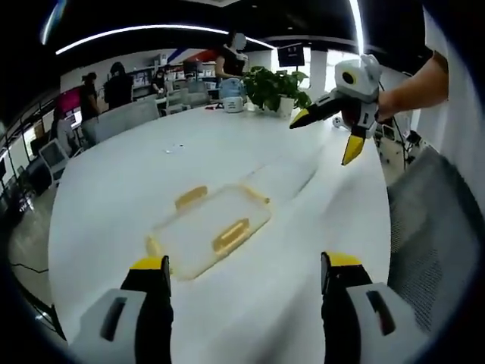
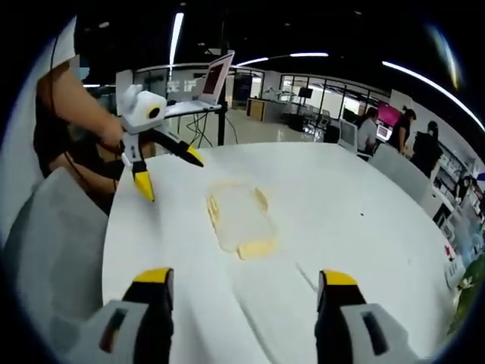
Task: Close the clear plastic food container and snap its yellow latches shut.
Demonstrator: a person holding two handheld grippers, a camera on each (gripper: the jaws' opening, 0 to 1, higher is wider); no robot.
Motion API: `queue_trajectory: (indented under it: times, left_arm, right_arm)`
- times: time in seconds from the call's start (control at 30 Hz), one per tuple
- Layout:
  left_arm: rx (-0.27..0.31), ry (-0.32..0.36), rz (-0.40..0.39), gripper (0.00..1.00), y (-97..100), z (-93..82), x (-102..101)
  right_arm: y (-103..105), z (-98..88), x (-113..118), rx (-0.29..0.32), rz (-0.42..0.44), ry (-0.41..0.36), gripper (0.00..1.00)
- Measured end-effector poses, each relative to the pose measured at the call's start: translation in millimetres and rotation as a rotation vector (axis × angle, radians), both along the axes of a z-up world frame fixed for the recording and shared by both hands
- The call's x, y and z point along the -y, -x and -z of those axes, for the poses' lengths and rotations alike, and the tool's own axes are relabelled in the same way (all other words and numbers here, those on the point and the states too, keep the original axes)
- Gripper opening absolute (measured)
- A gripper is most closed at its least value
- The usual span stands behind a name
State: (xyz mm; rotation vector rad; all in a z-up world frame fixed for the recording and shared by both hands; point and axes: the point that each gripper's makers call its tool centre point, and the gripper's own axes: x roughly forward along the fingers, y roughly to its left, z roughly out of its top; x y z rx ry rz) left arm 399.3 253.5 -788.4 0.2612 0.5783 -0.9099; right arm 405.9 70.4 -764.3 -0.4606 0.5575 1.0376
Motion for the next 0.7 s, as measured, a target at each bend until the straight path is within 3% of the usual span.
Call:
queue_trajectory:
  times: [0.17, 0.27, 0.7]
  left_arm:
    - [0.004, -0.017, 0.02, 0.8, -8.6, 0.7, -4.5]
    - [-0.001, -0.024, 0.033, 0.8, -12.9, 2.9, -6.2]
    - [0.003, -0.065, 0.083, 0.79, -22.9, 7.4, -11.7]
  right_arm:
    - [-5.9, -0.5, -5.4, 0.004, -0.017, 0.007, 0.78]
    - [-4.8, 1.9, -9.1, 0.026, -0.07, 0.049, 0.78]
    - [-12.1, 5.9, -20.3, 0.003, -0.109, 0.063, 0.78]
